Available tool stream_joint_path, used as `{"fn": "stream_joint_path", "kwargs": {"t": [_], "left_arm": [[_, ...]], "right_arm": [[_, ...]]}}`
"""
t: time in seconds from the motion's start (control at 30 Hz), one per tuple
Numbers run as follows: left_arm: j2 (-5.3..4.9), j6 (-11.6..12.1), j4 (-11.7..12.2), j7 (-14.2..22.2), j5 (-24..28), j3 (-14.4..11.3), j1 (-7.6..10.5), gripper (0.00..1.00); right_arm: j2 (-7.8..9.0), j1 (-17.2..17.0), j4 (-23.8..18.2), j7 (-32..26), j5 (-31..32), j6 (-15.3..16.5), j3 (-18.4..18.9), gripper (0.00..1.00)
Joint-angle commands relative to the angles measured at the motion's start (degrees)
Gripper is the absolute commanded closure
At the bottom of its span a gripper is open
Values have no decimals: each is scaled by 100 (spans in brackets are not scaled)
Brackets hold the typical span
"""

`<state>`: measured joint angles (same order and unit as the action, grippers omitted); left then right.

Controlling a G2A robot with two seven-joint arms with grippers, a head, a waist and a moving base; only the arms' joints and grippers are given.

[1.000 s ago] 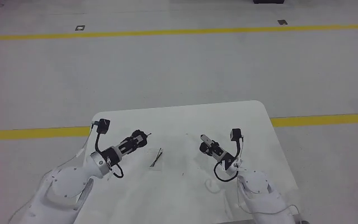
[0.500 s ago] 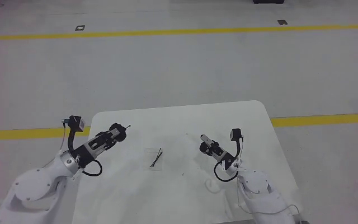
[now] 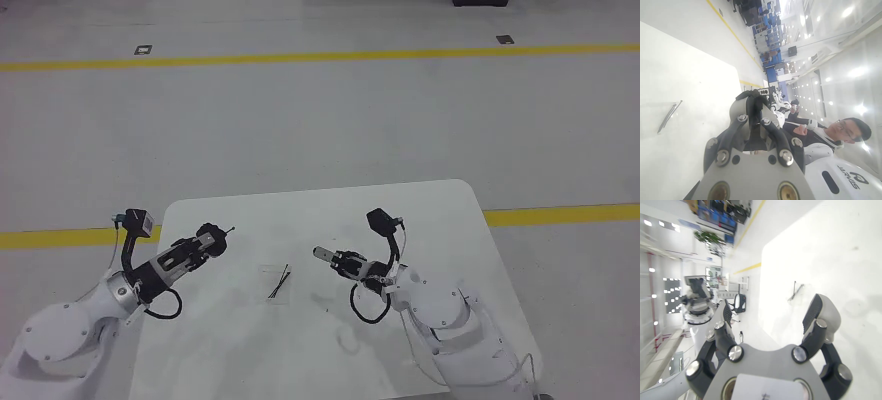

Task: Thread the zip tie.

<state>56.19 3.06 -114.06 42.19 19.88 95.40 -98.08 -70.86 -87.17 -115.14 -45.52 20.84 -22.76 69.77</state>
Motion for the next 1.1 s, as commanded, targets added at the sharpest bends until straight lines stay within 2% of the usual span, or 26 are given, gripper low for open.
{"fn": "stream_joint_path", "kwargs": {"t": [0.0, 0.23, 0.3, 0.53, 0.6, 0.83, 0.93, 1.07], "left_arm": [[0, 0, 0, 0, 0, 0, 0, 100], [0, 0, 0, 0, 0, 0, 0, 100], [13, -26, 46, -197, 16, -23, 17, 100], [48, 43, 284, -958, 49, 253, -55, 100], [43, 1, 259, -970, -164, 240, -80, 100], [43, 1, 259, -970, -164, 240, -80, 100], [58, -36, 373, -1218, -263, 213, -43, 100], [47, 24, 666, -1318, -274, 581, -20, 100]], "right_arm": [[-1, -4, 15, 88, -22, 328, 12, 0], [-1, -4, 15, 88, -22, 328, 12, 0], [-1, -4, 15, 88, -22, 328, 12, 0], [-1, -4, 15, 88, -22, 328, 12, 0], [-1, -4, 15, 88, -22, 328, 12, 0], [-1, -4, 15, 88, -22, 328, 12, 0], [-1, -4, 15, 88, -22, 328, 12, 0], [-1, -4, 15, 88, -22, 328, 12, 0]]}}
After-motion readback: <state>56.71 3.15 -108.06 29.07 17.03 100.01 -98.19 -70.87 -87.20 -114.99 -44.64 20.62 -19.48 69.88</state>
